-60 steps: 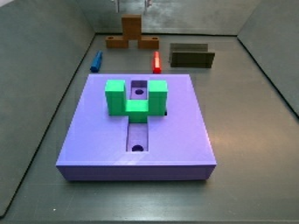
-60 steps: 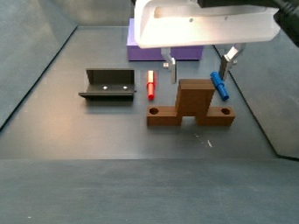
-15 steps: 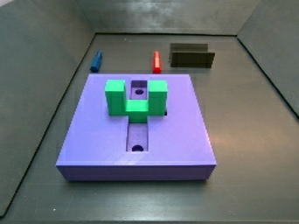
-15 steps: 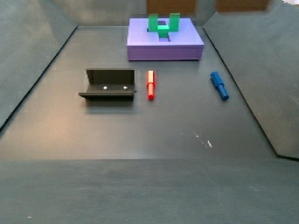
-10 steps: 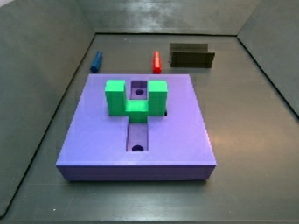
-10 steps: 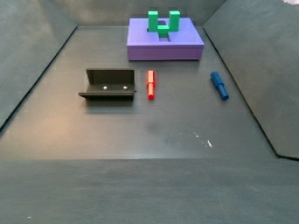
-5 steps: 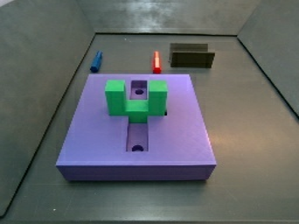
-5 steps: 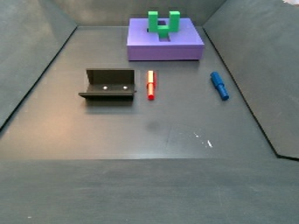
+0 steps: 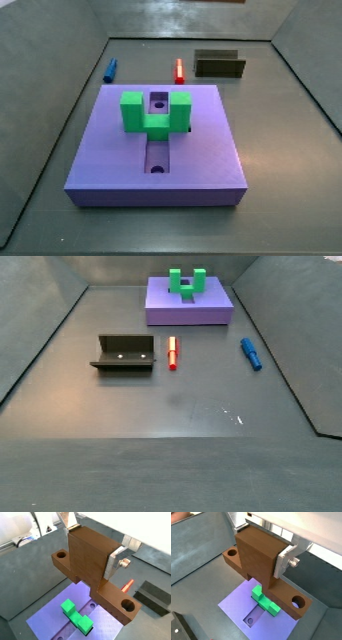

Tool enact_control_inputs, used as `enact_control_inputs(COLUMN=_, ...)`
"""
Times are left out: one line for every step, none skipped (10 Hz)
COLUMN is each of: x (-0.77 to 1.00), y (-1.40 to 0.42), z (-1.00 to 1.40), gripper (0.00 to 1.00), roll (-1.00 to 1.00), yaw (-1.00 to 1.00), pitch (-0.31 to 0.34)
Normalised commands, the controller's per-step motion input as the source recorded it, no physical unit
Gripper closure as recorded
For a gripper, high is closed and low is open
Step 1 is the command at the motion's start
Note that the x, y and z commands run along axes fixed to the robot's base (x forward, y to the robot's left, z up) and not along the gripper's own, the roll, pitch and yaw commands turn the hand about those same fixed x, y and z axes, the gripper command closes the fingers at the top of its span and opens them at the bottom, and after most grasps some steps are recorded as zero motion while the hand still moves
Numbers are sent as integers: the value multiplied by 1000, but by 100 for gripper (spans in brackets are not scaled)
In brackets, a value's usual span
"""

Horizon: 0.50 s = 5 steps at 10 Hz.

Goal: Pick up the brown object. Move up. Move to above the board. Insert the brown object.
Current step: Insert the brown object.

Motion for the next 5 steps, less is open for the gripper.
enact_control_inputs(x=109, y=0, z=-363, gripper=100, roll=0, yaw=251, pitch=-17)
enact_control_inputs(x=37, y=0, z=-294, gripper=100, roll=0, yaw=9, pitch=0)
enact_control_inputs(x=0, y=-6, z=-191, gripper=100, roll=-30, yaw=-209, pitch=-14)
enact_control_inputs(x=-43, y=-11, z=-106, gripper=100, roll=-27, yaw=-663, pitch=-1)
enact_control_inputs(x=-126, y=0, z=-34, gripper=100, roll=-6, yaw=-774, pitch=0)
